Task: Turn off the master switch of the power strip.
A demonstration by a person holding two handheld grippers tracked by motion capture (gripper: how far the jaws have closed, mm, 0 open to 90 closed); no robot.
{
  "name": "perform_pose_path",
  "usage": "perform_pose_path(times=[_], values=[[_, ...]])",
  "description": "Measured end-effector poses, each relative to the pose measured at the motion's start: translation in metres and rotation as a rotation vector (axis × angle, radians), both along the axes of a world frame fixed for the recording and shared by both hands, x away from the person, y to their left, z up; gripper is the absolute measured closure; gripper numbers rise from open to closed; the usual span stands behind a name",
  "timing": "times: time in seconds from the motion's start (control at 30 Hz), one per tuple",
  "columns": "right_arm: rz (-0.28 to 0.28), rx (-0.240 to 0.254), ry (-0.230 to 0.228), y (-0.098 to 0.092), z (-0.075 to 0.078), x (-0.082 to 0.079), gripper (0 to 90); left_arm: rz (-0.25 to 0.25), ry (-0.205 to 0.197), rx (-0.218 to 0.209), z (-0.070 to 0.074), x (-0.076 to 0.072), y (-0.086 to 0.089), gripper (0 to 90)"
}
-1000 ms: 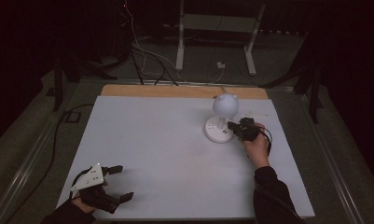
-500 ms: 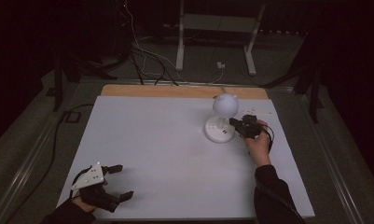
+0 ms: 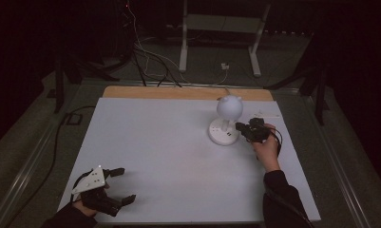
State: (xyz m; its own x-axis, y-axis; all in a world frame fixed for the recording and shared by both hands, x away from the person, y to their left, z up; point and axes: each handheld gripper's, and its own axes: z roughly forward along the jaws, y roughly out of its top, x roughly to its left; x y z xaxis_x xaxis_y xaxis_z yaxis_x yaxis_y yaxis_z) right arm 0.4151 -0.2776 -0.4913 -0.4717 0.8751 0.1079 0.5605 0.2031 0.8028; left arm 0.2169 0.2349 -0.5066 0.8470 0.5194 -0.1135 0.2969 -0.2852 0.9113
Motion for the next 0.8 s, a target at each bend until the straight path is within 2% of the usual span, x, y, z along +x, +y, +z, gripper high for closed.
perform_pose_path(times=[0.13,0.27,0.4,0.5,0.8], values=[[-0.001,0.008,0.002,-0.004,0.002,-0.004,74.4,0.0,-0.001,-0.001,0.0,0.0,0.0,0.1],[0.004,0.018,-0.006,-0.009,0.002,-0.008,57.5,0.0,-0.001,0.0,0.0,0.0,0.0,0.1],[0.014,0.052,-0.001,-0.012,0.002,-0.012,42.1,0.001,-0.001,0.0,0.0,0.0,0.0,0.1],[0.029,0.072,0.01,-0.013,0.002,-0.016,34.3,0.001,-0.002,-0.001,0.0,0.0,0.0,0.1],[0.091,0.134,0.036,-0.017,0.005,-0.025,20.5,0.0,-0.003,-0.001,0.0,-0.001,0.0,0.1]])
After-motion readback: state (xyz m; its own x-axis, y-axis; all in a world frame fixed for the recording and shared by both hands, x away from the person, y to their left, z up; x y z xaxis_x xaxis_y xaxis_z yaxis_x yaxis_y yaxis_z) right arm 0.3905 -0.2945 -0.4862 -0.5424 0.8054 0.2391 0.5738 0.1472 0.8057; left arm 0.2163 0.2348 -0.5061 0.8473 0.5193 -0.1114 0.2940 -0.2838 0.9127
